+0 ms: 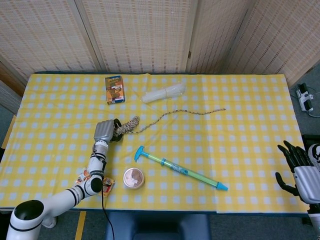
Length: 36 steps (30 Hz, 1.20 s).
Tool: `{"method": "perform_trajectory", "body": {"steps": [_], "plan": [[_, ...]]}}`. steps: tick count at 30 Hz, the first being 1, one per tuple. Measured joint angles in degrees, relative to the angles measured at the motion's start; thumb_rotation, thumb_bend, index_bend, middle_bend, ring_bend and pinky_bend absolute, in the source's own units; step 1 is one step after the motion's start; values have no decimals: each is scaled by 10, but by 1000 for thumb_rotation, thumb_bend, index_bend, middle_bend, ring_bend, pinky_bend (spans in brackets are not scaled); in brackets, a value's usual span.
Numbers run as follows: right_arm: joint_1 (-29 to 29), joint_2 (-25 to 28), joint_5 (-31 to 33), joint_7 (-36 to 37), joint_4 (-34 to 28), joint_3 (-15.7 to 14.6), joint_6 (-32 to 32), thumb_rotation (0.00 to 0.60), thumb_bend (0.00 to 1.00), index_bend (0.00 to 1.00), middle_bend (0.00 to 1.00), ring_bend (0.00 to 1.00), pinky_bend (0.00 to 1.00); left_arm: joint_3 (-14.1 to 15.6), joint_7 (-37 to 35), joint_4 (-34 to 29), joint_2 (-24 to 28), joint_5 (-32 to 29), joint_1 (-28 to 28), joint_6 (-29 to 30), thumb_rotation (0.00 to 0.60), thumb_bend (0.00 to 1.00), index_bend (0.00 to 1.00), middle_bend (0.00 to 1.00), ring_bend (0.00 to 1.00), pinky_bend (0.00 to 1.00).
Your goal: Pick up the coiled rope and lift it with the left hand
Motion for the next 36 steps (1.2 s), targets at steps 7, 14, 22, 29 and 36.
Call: {"method": "perform_trajectory", "body": {"steps": [7, 14, 22, 29, 36], "plan": [[2, 2, -6, -7, -8, -1, 1, 600, 487, 0, 0, 40, 0, 27, -101, -48, 49, 111, 32, -8, 600, 699, 626, 633, 646, 739], [8, 4, -15, -19, -21, 0, -2, 600, 486, 0, 0, 46, 0, 71, -221, -122, 131, 260, 78, 33, 600, 698, 627, 634, 648, 740], [18, 4, -23, -38, -39, -2, -11, 600, 487, 0, 0, 44, 0, 143, -301, -230, 249, 391, 115, 69, 600, 698, 627, 634, 648, 740], [29, 5, -34, -53, -50, -3, -23, 600, 486, 0, 0, 51, 0, 183, -332, -297, 306, 454, 132, 101, 600, 697, 627, 634, 647, 740], [73, 10, -43, -81, -70, 6, -76, 600, 487, 16, 25, 64, 0, 178, -336, -303, 310, 444, 139, 113, 600, 698, 627, 634, 648, 740]]}}
